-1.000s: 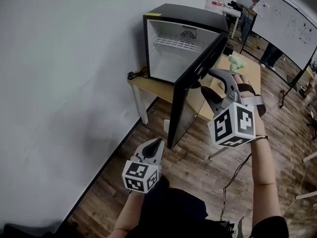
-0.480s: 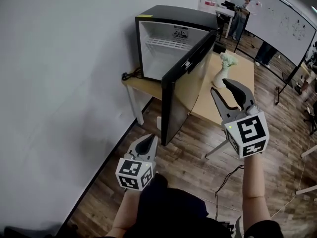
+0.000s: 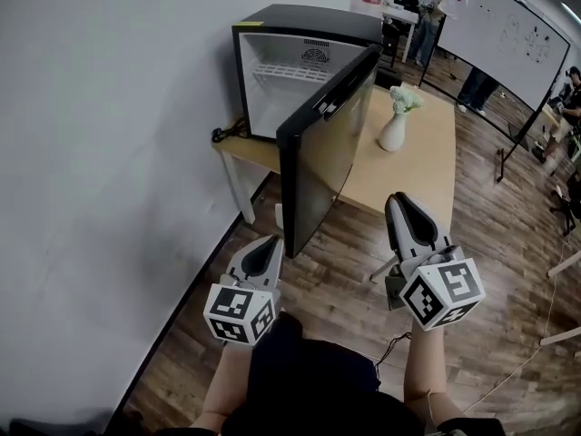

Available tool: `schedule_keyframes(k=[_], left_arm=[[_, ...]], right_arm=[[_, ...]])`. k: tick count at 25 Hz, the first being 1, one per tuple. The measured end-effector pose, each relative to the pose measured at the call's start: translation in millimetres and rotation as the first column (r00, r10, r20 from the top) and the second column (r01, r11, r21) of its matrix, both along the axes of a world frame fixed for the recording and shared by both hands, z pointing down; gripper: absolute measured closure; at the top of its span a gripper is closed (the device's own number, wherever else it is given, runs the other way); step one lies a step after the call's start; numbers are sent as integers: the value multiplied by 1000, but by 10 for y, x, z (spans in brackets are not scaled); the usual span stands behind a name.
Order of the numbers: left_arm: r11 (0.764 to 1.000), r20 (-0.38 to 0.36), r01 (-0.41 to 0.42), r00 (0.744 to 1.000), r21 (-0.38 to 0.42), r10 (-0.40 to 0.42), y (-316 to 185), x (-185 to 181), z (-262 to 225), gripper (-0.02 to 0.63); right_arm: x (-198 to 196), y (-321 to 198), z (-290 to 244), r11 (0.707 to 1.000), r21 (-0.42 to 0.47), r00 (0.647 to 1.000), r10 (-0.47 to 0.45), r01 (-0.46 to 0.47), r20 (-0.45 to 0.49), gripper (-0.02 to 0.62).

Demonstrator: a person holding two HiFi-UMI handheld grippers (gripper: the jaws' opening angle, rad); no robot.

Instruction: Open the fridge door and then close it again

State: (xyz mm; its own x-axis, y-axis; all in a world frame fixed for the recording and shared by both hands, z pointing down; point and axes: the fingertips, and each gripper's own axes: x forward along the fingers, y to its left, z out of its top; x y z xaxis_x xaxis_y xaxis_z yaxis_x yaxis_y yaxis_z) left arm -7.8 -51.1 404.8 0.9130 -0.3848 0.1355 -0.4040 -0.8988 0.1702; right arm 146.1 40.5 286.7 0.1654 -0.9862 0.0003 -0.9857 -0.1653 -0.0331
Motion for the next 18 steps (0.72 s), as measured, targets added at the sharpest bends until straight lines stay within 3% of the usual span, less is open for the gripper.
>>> schedule_keyframes(k=[8,12,18], left_arm=[[1000,8,-13,1000,5,13,115,62,53,600],[1000,11,-8,1000,-2,8,163,52,84,600],[1000,21,16,1000,-17,-15,140,19,155,600]], right_arm=[[-31,79,567,999,-35,988,6,-1,152,604],[-170,-13,754,995,-47,974,-76,88,214,604],[-308,-334,902,978,-92,965,-165,186,203,604]])
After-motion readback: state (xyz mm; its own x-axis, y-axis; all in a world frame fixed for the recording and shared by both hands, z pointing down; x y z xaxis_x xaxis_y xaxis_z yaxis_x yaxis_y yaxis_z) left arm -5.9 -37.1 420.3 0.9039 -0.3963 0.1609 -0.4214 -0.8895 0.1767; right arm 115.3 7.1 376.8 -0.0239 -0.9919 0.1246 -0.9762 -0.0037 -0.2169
